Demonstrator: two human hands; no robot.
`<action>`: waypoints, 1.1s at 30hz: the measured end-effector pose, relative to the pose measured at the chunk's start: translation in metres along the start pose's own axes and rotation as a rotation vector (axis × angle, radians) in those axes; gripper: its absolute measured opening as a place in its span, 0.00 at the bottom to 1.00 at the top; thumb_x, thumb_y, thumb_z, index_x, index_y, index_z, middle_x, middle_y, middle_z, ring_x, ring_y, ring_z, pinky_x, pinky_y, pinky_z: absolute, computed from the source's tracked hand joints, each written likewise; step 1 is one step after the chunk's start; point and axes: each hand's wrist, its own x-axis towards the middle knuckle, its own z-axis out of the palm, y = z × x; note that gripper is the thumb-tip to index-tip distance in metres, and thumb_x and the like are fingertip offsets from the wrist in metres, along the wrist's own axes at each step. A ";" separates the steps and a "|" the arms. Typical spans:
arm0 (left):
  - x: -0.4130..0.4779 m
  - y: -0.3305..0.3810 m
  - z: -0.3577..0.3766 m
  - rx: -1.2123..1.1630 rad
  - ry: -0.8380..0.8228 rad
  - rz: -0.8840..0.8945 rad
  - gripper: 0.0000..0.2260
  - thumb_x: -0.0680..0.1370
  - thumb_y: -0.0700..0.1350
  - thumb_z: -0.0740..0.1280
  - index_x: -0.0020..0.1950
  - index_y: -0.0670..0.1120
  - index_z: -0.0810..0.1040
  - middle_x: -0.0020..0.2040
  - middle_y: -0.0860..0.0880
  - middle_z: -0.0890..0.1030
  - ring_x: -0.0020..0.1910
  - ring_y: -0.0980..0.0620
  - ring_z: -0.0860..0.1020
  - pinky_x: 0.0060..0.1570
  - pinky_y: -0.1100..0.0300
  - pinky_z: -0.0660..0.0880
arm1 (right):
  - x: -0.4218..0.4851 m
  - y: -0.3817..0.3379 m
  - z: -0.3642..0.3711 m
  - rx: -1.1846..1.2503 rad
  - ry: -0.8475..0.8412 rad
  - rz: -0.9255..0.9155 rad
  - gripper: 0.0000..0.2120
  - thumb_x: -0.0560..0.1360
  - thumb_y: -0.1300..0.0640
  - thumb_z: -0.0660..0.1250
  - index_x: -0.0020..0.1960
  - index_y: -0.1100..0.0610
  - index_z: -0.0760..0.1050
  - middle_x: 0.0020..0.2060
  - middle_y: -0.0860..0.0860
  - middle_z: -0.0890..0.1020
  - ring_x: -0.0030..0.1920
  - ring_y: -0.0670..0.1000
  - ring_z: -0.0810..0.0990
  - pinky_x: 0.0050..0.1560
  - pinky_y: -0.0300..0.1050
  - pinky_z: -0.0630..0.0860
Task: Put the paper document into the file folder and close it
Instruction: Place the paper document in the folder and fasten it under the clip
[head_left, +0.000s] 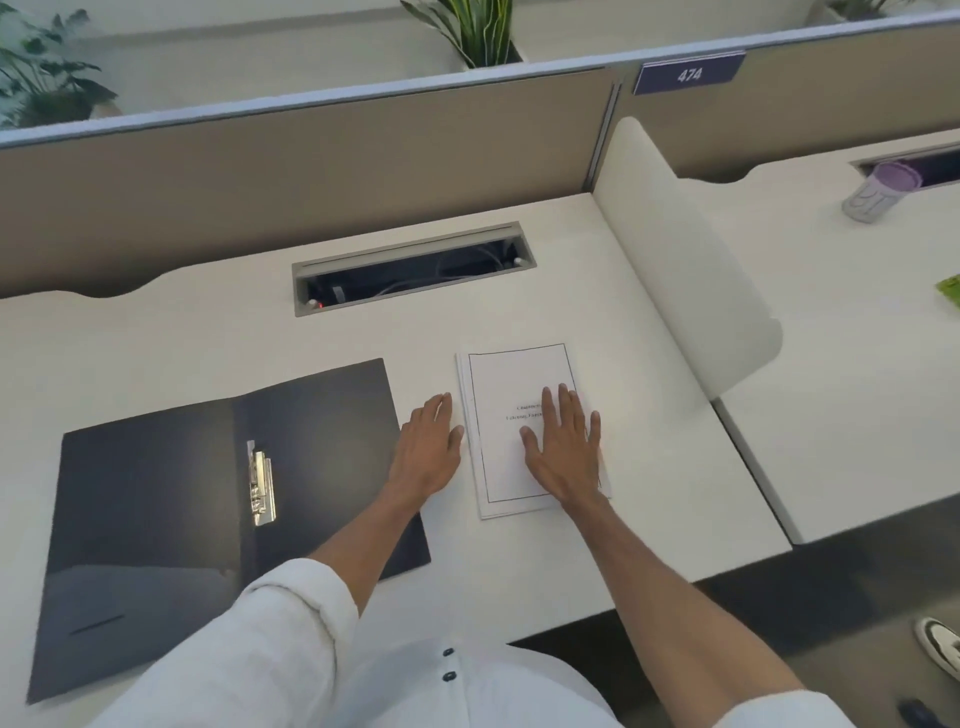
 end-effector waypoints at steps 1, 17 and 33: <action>0.002 0.007 0.002 0.005 -0.006 -0.010 0.27 0.92 0.49 0.55 0.89 0.42 0.57 0.89 0.45 0.60 0.84 0.41 0.66 0.82 0.45 0.67 | 0.001 0.008 -0.004 0.008 0.003 0.021 0.35 0.90 0.43 0.53 0.91 0.52 0.45 0.91 0.52 0.45 0.91 0.52 0.44 0.90 0.62 0.42; 0.013 0.035 0.018 -0.036 -0.100 -0.057 0.29 0.91 0.48 0.56 0.88 0.35 0.56 0.76 0.38 0.67 0.71 0.36 0.75 0.68 0.40 0.78 | 0.035 0.031 -0.030 0.489 0.071 0.455 0.21 0.84 0.55 0.69 0.72 0.65 0.73 0.72 0.60 0.76 0.75 0.64 0.72 0.72 0.58 0.73; 0.007 0.006 0.000 -0.336 -0.105 -0.101 0.18 0.89 0.46 0.60 0.77 0.40 0.69 0.72 0.40 0.72 0.69 0.36 0.80 0.72 0.42 0.76 | 0.019 0.011 -0.041 0.669 0.125 0.257 0.09 0.85 0.58 0.65 0.63 0.60 0.78 0.60 0.55 0.87 0.64 0.61 0.83 0.64 0.57 0.79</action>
